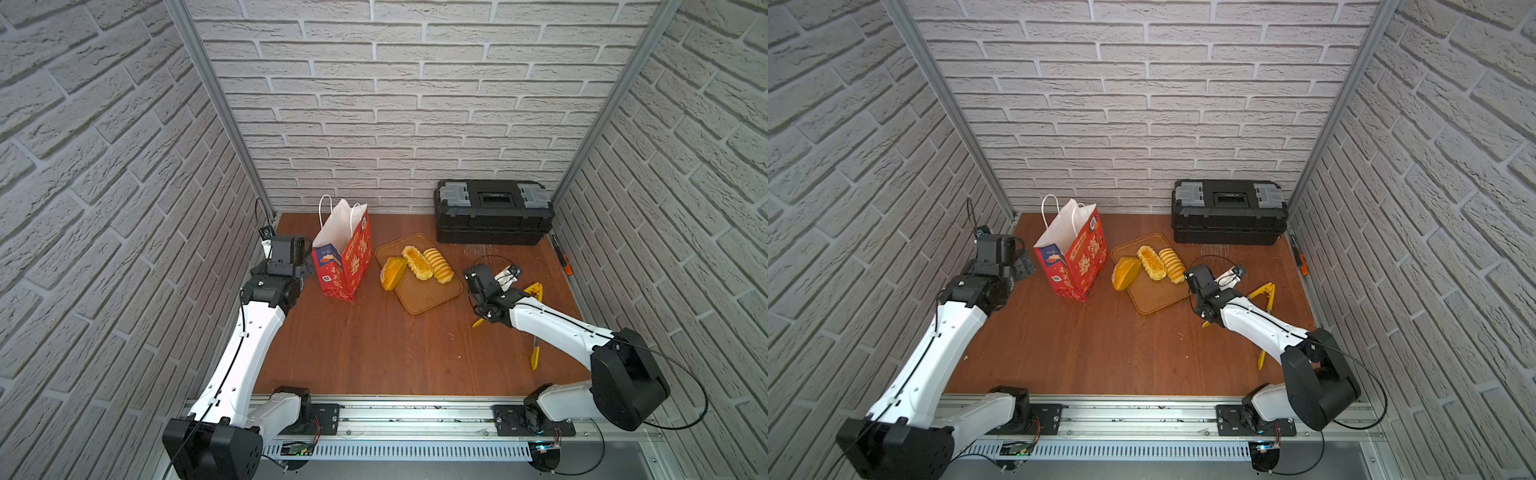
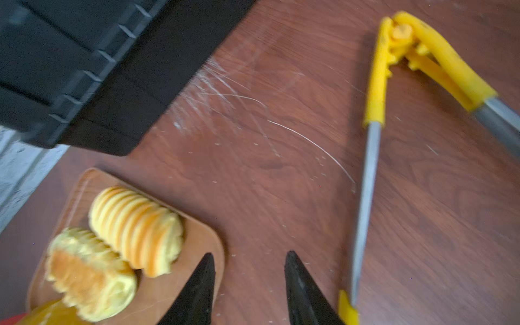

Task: Pack bread into a paper bag
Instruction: Place the clamp at the center of the board, then move the clamp to the center of the board.

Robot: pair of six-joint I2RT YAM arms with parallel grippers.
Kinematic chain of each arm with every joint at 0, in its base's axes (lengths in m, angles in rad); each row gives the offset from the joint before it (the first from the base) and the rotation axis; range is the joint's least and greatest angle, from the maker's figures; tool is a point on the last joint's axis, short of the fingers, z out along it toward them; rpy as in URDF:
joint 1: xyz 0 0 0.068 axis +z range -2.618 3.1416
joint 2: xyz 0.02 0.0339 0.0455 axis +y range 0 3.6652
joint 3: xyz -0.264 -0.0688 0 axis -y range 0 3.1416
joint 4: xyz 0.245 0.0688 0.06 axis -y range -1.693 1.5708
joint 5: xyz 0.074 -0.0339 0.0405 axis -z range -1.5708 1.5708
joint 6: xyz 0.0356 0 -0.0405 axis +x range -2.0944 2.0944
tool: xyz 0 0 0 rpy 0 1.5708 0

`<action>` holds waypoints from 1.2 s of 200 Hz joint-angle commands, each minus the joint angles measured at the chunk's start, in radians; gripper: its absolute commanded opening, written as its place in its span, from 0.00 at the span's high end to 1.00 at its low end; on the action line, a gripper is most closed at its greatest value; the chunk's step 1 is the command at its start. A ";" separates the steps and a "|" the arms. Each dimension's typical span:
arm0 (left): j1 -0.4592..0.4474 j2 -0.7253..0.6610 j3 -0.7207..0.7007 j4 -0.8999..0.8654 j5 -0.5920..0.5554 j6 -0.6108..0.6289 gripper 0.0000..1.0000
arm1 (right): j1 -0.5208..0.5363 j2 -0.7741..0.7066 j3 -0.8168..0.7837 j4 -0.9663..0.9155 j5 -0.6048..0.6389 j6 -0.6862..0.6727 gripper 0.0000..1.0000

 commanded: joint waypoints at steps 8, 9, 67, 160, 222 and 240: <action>0.009 -0.010 -0.004 0.031 -0.004 0.003 0.06 | -0.016 -0.150 0.078 -0.129 0.138 -0.243 0.62; 0.009 -0.009 -0.004 0.031 -0.003 0.003 0.06 | -0.019 -0.156 0.078 -0.131 0.141 -0.247 0.63; 0.010 0.001 -0.013 0.053 0.006 0.009 0.09 | -0.424 -0.393 -0.074 -0.364 -0.096 -0.157 0.98; 0.013 0.035 -0.010 0.063 0.026 0.007 0.09 | -0.627 -0.316 -0.356 -0.295 -0.410 -0.036 0.98; 0.015 0.049 -0.012 0.069 0.030 -0.006 0.09 | -0.653 -0.240 -0.454 -0.133 -0.610 -0.040 0.98; 0.015 0.059 -0.006 0.070 0.040 -0.010 0.08 | -0.651 -0.177 -0.463 -0.041 -0.712 -0.031 0.98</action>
